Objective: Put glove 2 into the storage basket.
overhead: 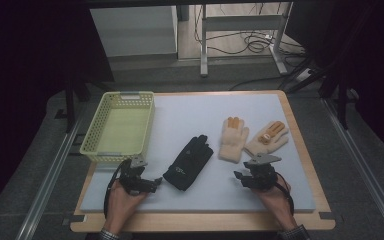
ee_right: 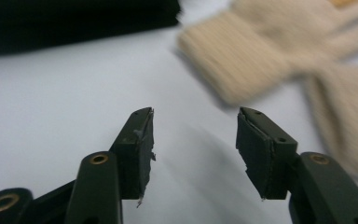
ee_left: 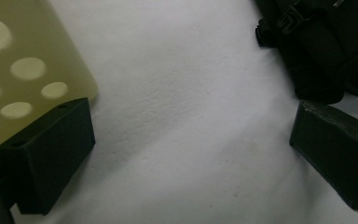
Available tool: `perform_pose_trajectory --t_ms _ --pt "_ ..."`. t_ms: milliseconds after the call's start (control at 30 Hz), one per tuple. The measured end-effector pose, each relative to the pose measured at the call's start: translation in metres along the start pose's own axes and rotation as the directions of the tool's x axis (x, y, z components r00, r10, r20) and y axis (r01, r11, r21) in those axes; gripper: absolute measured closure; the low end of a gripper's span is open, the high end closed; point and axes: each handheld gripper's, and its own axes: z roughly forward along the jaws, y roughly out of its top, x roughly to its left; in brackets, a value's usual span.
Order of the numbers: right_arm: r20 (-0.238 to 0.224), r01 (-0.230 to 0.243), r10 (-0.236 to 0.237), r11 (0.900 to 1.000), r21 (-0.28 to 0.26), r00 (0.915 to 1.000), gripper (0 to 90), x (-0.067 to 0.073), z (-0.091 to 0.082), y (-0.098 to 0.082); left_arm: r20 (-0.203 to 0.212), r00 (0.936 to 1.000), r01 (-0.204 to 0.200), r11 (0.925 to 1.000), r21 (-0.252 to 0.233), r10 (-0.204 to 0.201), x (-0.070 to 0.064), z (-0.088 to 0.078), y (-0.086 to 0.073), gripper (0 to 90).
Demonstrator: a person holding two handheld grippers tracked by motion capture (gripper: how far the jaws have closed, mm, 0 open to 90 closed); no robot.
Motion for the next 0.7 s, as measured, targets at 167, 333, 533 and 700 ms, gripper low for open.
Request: perform_pose_trajectory --t_ms 167,333,533,700 --pt "0.062 -0.016 0.014 1.000 0.025 0.9980 38.2 -0.012 -0.003 -0.012 0.000 1.0000 0.000 1.0000 -0.001 0.000 0.000 0.000 0.000 0.4" --pt "0.045 -0.068 0.068 0.998 0.005 0.9967 31.3 -0.018 -0.002 -0.017 0.004 1.0000 0.003 1.0000 -0.002 -0.003 0.000 0.000 0.000 0.3" --pt "0.051 -0.064 0.063 0.998 0.007 0.9967 28.0 -0.018 -0.001 -0.018 0.015 0.9999 -0.005 1.0000 -0.003 0.005 0.002 -0.001 -0.001 0.8" --pt "0.055 -0.060 0.059 0.998 0.006 0.9967 27.5 -0.017 -0.001 -0.018 0.056 0.9984 -0.007 1.0000 -0.001 0.007 0.007 -0.007 -0.001 4.1"
